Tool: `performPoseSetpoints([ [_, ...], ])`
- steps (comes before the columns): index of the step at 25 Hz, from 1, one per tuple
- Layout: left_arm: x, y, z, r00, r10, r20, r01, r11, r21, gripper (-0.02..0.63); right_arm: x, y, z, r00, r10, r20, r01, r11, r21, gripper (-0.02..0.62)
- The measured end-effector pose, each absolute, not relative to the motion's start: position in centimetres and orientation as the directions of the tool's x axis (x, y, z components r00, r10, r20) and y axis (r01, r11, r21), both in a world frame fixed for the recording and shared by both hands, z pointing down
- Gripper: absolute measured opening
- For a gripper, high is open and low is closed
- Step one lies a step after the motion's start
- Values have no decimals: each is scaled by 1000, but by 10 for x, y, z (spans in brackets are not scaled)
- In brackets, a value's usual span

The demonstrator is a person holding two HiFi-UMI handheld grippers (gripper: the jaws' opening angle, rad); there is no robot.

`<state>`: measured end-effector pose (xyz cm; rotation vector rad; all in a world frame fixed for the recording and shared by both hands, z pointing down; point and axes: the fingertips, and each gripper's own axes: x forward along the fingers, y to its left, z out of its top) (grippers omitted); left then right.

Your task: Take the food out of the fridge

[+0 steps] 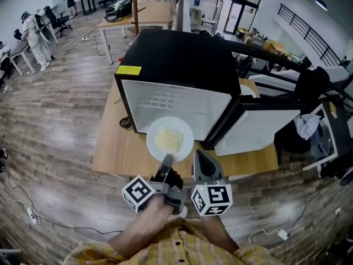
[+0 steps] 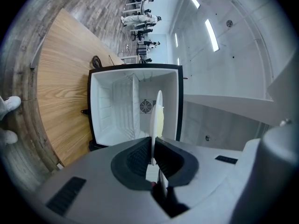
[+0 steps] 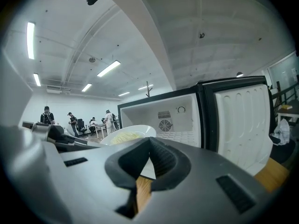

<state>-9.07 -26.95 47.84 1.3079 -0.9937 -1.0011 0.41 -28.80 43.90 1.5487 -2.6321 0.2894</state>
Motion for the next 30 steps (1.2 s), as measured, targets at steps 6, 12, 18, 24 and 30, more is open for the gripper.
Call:
performPoseSetpoints([
  [6,-90,-270,480,270,-963,4,26,11,1000,20,6,-287,440,-486,-860,155,-874,474,-107,2],
  [12,-93,-269,478,257,-966,-9,41,2,999,20,5,-286,441,-492,-858,148,-870,480,-109,2],
  [18,-96,-268,486,242,-970,9,53,23,998,20,3,-289,441,-497,-855,147,-868,485,-109,2],
  [24,-98,-272,485,237,-972,2,50,14,999,20,2,-292,441,-506,-851,139,-862,493,-118,2],
  [30,-95,-276,483,239,-971,-9,57,5,998,20,6,-298,441,-501,-855,133,-865,488,-118,2],
])
